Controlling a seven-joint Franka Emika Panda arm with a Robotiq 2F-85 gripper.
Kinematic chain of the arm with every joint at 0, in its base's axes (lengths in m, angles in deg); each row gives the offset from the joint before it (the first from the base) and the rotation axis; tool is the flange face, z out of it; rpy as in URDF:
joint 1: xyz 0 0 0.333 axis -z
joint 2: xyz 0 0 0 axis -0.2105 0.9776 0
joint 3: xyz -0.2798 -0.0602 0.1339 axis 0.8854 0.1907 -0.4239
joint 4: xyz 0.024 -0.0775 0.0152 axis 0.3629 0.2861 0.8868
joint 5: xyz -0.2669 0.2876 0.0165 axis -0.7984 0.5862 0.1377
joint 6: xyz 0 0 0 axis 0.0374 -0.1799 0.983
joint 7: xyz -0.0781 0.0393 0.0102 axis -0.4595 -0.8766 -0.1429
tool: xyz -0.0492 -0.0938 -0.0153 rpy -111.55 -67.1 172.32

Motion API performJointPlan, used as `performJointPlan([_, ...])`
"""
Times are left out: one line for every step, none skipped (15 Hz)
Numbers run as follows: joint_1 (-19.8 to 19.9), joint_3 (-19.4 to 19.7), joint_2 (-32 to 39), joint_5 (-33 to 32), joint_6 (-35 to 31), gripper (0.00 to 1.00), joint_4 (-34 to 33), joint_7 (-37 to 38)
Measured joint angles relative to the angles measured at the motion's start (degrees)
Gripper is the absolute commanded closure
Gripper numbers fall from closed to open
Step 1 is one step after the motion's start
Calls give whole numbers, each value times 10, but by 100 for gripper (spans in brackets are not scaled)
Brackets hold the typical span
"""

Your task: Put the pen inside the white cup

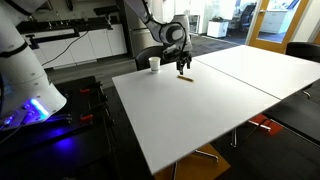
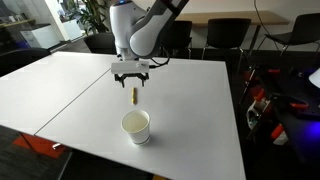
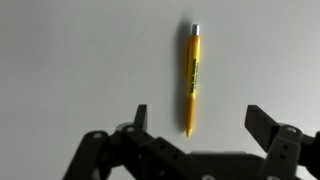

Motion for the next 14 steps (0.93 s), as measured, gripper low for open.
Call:
performJointPlan([0,1,13,0,0,0,-17,0])
performJointPlan([1,2,26,1,0,0,-33,0])
performJointPlan([1,2,38,2,0,0,-48,0])
performJointPlan([2,2,50,3,0,4,-63,0])
performJointPlan([2,2,61,7,0,10,-77,0])
performJointPlan([3,2,71,11,1,17,-89,0])
performJointPlan([3,2,80,15,2,19,-100,0])
performJointPlan([3,2,88,17,3,24,-110,0])
performJointPlan([4,2,95,19,5,24,-119,0])
performJointPlan([5,2,101,21,7,27,-127,0])
performJointPlan([5,2,105,22,8,41,-134,0])
performJointPlan([6,2,109,23,10,47,-139,0])
performJointPlan([7,2,112,25,10,53,-144,0])
performJointPlan([7,2,115,26,10,58,-148,0])
